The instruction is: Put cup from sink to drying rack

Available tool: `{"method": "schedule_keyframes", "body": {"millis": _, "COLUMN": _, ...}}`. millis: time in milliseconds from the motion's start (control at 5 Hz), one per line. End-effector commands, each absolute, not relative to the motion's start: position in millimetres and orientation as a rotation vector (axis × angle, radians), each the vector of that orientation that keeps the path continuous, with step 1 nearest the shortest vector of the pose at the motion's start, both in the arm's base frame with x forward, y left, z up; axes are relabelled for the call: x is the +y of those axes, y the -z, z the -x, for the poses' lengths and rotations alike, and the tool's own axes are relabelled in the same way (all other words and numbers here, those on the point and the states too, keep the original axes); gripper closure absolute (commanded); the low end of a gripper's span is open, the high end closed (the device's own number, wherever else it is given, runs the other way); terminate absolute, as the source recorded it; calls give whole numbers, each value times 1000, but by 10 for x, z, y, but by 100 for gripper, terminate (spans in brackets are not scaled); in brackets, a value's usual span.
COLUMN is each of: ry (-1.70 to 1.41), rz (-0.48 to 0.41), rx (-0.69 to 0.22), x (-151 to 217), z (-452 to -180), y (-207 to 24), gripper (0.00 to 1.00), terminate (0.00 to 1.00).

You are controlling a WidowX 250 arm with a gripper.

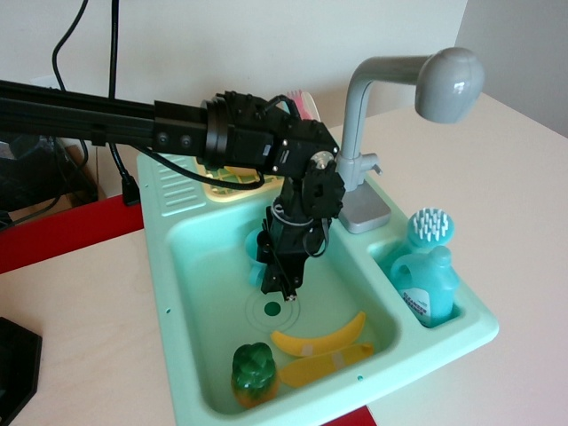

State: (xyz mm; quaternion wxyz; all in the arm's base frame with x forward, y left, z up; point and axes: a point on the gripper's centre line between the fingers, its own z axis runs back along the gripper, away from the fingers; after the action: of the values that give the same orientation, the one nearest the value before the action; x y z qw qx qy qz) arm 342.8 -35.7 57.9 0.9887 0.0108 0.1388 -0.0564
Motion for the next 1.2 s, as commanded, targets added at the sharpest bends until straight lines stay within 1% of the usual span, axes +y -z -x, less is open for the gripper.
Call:
{"method": "schedule_keyframes", "body": {"millis": 0, "ry": 97, "rz": -16, "rx": 185, "x": -352, "z": -3393, "y": -841, "gripper": 100, "terminate": 0}}
{"method": "schedule_keyframes", "body": {"millis": 200, "ry": 98, "rz": -24, "rx": 165, "x": -318, "z": -3362, "y": -935, "gripper": 100, "terminate": 0}}
{"method": "schedule_keyframes", "body": {"millis": 400, "ry": 102, "rz": -40, "rx": 97, "x": -284, "z": -3442, "y": -1242, "gripper": 100, "terminate": 0}}
{"method": "schedule_keyframes", "body": {"millis": 600, "ry": 94, "rz": -40, "rx": 19, "x": -240, "z": -3643, "y": -1676, "gripper": 100, "terminate": 0}}
{"method": "schedule_keyframes", "body": {"millis": 800, "ry": 52, "rz": -33, "rx": -24, "x": -93, "z": -3777, "y": -1948, "gripper": 100, "terminate": 0}}
{"method": "schedule_keyframes", "body": {"millis": 1000, "ry": -18, "rz": -36, "rx": -14, "x": 228, "z": -3826, "y": -1958, "gripper": 100, "terminate": 0}}
